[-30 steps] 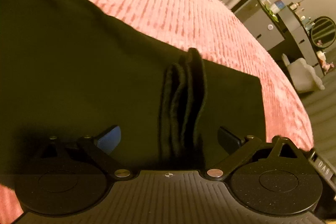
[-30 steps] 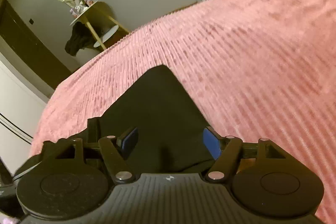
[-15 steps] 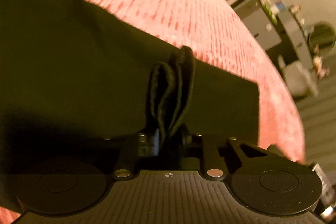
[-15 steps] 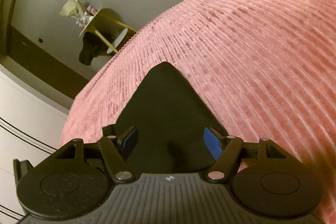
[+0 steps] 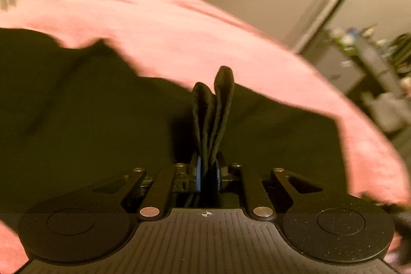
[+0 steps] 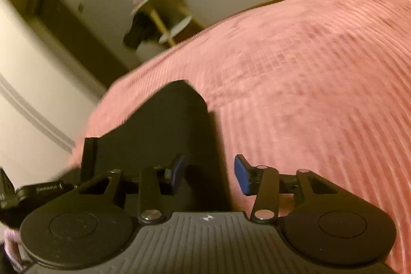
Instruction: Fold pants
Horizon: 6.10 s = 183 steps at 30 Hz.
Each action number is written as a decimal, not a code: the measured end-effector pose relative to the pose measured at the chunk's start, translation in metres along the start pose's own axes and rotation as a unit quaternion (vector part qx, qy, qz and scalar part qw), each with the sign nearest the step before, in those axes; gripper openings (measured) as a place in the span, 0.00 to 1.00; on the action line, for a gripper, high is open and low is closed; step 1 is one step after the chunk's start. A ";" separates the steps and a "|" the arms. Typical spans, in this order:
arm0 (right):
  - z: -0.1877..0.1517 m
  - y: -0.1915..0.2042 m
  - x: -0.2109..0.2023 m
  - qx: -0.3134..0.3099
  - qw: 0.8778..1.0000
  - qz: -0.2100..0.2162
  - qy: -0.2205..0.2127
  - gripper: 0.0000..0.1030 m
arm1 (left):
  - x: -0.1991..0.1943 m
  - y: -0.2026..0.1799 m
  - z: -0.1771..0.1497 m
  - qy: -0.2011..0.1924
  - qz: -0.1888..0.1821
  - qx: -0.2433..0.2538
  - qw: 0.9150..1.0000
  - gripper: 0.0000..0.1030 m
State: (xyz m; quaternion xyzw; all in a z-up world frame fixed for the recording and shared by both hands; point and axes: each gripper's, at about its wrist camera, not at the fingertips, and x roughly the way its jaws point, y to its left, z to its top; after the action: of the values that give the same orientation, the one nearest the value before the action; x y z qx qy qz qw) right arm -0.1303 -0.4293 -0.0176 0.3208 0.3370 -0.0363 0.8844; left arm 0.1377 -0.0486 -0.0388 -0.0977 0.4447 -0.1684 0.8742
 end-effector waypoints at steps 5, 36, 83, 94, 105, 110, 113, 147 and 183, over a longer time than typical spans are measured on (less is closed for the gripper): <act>0.004 0.034 0.019 -0.088 0.995 -0.026 0.036 0.26 | 0.011 0.029 -0.017 0.002 0.009 -0.040 0.999 0.29; 0.001 0.095 0.080 -0.133 0.968 -0.167 0.136 0.35 | 0.025 0.043 -0.009 -0.010 -0.037 -0.034 0.999 0.16; -0.012 0.115 0.122 -0.136 0.981 -0.113 0.075 0.36 | -0.010 0.050 -0.002 -0.124 0.036 0.015 0.992 0.74; -0.023 0.130 0.128 -0.181 0.973 -0.123 0.075 0.55 | 0.017 0.063 -0.012 -0.067 0.094 0.016 0.993 0.80; -0.073 0.168 0.105 -0.277 0.939 -0.180 0.097 0.64 | -0.002 0.065 -0.018 -0.057 0.115 -0.011 0.992 0.81; -0.073 0.165 0.107 -0.281 0.937 -0.180 0.105 0.71 | -0.011 0.073 -0.019 -0.045 0.111 -0.054 0.991 0.85; -0.074 0.167 0.114 -0.297 0.929 -0.192 0.111 0.82 | -0.016 0.074 -0.022 -0.035 0.110 -0.065 0.991 0.91; -0.064 0.148 0.111 -0.219 0.970 -0.058 0.087 0.68 | -0.143 0.232 0.006 -0.211 0.188 -0.257 0.924 0.93; -0.063 0.158 0.130 -0.242 0.965 -0.060 0.079 0.95 | -0.145 0.374 -0.046 -0.223 -0.004 -0.418 0.881 0.70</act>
State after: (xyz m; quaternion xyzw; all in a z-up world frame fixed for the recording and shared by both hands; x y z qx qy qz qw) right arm -0.0221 -0.2472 -0.0478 0.0779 0.4229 0.0190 0.9026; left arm 0.0982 0.3519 -0.0779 -0.4903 0.2666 0.0561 0.8279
